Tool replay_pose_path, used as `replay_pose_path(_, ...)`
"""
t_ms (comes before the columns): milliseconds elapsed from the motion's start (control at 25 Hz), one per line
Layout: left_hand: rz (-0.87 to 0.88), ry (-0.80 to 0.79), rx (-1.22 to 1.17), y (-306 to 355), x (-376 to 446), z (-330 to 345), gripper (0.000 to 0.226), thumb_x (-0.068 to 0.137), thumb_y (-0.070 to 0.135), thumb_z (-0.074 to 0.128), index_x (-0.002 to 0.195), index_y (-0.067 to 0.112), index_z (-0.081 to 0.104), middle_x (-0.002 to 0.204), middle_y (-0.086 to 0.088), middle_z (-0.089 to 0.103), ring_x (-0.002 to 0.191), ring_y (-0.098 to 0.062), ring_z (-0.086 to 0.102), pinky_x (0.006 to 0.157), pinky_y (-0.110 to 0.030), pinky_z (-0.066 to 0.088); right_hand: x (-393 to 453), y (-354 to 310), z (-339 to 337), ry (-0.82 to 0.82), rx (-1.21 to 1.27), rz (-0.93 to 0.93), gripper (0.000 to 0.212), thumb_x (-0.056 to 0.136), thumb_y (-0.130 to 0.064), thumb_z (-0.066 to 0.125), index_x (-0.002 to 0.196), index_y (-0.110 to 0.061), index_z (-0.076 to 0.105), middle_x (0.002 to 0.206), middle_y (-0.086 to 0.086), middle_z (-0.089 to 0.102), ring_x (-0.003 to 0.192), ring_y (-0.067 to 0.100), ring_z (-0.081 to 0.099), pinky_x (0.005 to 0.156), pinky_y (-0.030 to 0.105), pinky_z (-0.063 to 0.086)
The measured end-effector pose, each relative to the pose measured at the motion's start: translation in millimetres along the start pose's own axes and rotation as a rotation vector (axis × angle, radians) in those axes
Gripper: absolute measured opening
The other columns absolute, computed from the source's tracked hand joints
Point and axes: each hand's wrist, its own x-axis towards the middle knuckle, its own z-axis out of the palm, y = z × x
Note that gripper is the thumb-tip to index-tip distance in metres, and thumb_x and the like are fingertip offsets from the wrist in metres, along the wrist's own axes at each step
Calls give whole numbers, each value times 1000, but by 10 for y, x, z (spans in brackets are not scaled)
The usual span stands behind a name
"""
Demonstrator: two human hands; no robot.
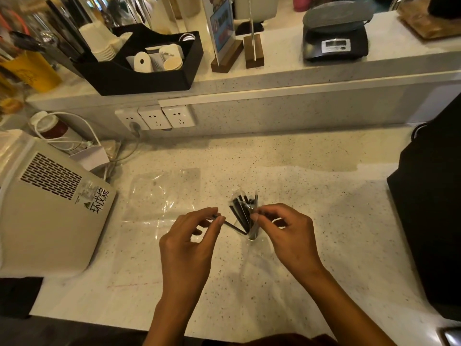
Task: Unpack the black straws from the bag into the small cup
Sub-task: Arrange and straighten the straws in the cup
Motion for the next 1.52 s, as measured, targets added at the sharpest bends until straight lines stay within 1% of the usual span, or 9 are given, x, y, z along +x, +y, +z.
replay_pose_path(160,-48,-105,105,-84,-17,146,15,84,34,77,96,42,72,93,29,70,90,1,65,68,-17,52,243,-123,-46,54,83,36,19,86,-25,77,87,-44,74,86,-26,74,83,0,70,66,11,53)
replay_pose_path(360,-135,-236,207,-164,-53,292,11,89,31,76,99,32,77,104,10,76,93,-8,66,81,-35,58,487,-156,-102,67,83,89,16,91,-31,73,82,-45,72,82,-24,73,77,5,68,67,18,57)
replay_pose_path(520,-140,-294,287,-164,-88,335,12,89,36,75,101,33,77,111,11,75,105,-9,63,89,-29,52,521,-147,-112,74,99,101,17,91,-33,72,79,-46,72,79,-23,73,73,5,68,65,14,55)
replay_pose_path(760,-80,-304,319,-130,-102,336,30,86,45,75,114,32,72,113,13,73,108,-9,62,81,-13,37,536,-160,-121,82,159,153,17,92,-29,72,80,-41,75,80,-17,76,67,-1,64,64,13,54)
replay_pose_path(960,174,-52,295,6,-45,287,46,87,50,65,120,19,68,117,2,66,113,-6,47,95,-7,33,530,-202,-137,59,180,151,19,91,-26,73,80,-41,75,78,-20,75,64,-4,63,62,11,51)
replay_pose_path(1080,191,-47,232,138,158,329,39,90,42,72,121,18,69,121,0,66,118,-14,50,100,-4,29,514,-220,-149,38,201,145,19,90,-26,74,82,-42,76,80,-19,76,65,-4,65,61,12,53)
replay_pose_path(1200,130,-188,216,309,483,469,38,92,38,71,125,20,69,127,2,65,125,-15,47,99,-11,32,500,-256,-153,-22,183,132,18,90,-32,74,82,-48,75,81,-22,76,73,-2,69,61,12,53)
replay_pose_path(1320,76,-321,219,405,704,596,27,95,34,68,119,22,73,123,5,70,123,-14,51,102,-32,44,492,-279,-158,-61,172,107,15,92,-35,71,86,-48,75,83,-23,76,78,0,70,62,12,54)
replay_pose_path(1520,-85,-208,-55,440,771,492,15,89,34,74,103,30,78,99,14,76,96,-1,67,87,-34,58,473,-220,-203,-51,173,130,17,95,-26,69,94,-41,77,88,-21,78,83,-1,70,65,12,54)
